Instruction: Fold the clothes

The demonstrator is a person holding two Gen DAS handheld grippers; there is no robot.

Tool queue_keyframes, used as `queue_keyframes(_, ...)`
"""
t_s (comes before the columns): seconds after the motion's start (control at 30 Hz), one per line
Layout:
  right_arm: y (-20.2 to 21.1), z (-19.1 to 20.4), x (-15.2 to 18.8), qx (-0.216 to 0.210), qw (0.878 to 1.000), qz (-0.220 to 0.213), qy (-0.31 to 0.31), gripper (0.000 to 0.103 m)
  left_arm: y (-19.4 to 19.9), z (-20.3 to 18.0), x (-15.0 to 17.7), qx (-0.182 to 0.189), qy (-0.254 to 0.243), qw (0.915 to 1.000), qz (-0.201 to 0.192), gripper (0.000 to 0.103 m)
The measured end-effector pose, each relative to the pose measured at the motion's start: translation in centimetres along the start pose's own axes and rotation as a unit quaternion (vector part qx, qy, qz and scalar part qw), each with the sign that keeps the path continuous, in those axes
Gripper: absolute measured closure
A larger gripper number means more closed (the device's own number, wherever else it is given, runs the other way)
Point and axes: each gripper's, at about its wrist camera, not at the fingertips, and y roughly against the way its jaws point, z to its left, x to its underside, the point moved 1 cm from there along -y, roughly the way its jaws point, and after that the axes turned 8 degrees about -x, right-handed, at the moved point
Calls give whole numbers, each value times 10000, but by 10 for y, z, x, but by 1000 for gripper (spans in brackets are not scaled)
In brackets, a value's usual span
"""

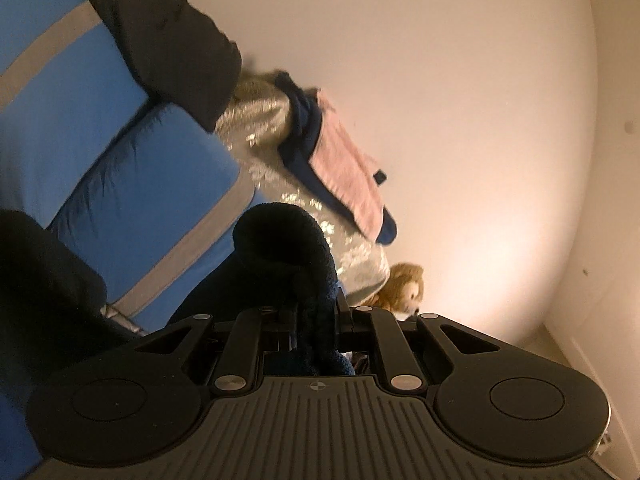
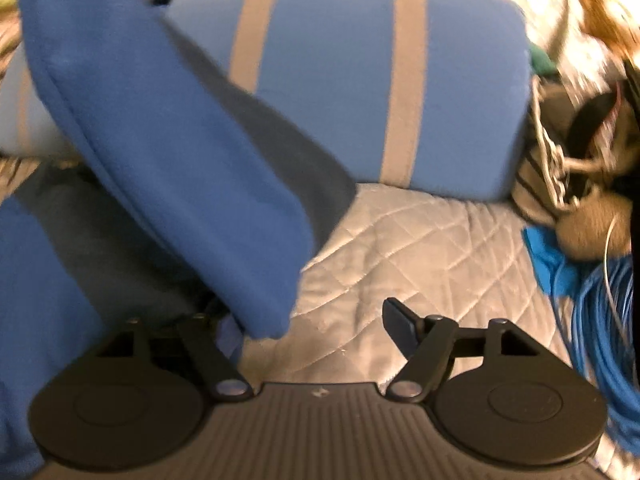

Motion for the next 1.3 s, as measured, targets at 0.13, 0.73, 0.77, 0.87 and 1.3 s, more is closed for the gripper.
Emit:
queue_keyframes(0.13,1,-12,-5,83,9987,-104,-488,19,7,4,-10,100,124,9997,-159,89)
queue_keyframes(0.73,-18,15,-6,-349,9968,-80,-717,18,28,26,-26,-346,128,9991,-223,89)
queue_keyframes(0.77,-23,15,-8,-325,9961,-35,-818,18,30,29,-26,-418,79,9989,-203,89)
queue_keyframes(0.87,-35,21,-6,-212,9973,50,-696,20,37,41,-26,-639,9,9978,-165,88)
queue_keyframes(1.3,-18,23,9,481,9969,-104,618,35,80,126,-27,-1950,-787,9776,75,88)
